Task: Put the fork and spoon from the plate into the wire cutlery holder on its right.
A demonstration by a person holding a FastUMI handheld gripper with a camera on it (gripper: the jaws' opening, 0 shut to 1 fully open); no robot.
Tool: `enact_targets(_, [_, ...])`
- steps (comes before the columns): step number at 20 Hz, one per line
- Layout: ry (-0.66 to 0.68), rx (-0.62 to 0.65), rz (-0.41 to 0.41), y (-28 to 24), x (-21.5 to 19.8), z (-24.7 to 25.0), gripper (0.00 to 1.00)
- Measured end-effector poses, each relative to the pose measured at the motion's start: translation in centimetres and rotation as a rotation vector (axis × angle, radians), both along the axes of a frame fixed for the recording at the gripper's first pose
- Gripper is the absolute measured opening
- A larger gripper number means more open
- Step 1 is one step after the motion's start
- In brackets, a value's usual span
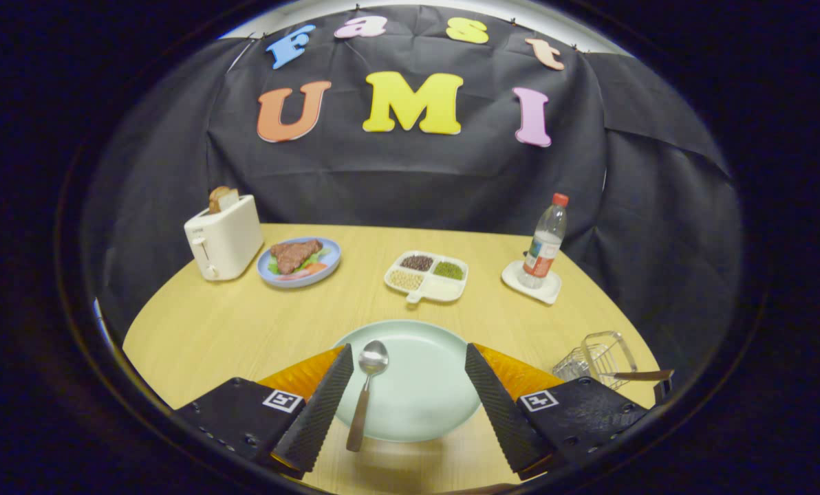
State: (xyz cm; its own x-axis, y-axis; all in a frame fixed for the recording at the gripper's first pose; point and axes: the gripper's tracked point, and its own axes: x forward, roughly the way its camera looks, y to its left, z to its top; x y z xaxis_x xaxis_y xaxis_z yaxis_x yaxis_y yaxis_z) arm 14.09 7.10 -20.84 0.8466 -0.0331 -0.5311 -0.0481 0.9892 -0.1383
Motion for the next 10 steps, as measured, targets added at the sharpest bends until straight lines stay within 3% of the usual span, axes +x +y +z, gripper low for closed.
enact_targets(8, [0.197,0.035,0.007,1.7,0.7,-5.4,0.96])
enact_targets(10, [0.229,0.041,-0.010,1.6,1.0,-6.3,0.90])
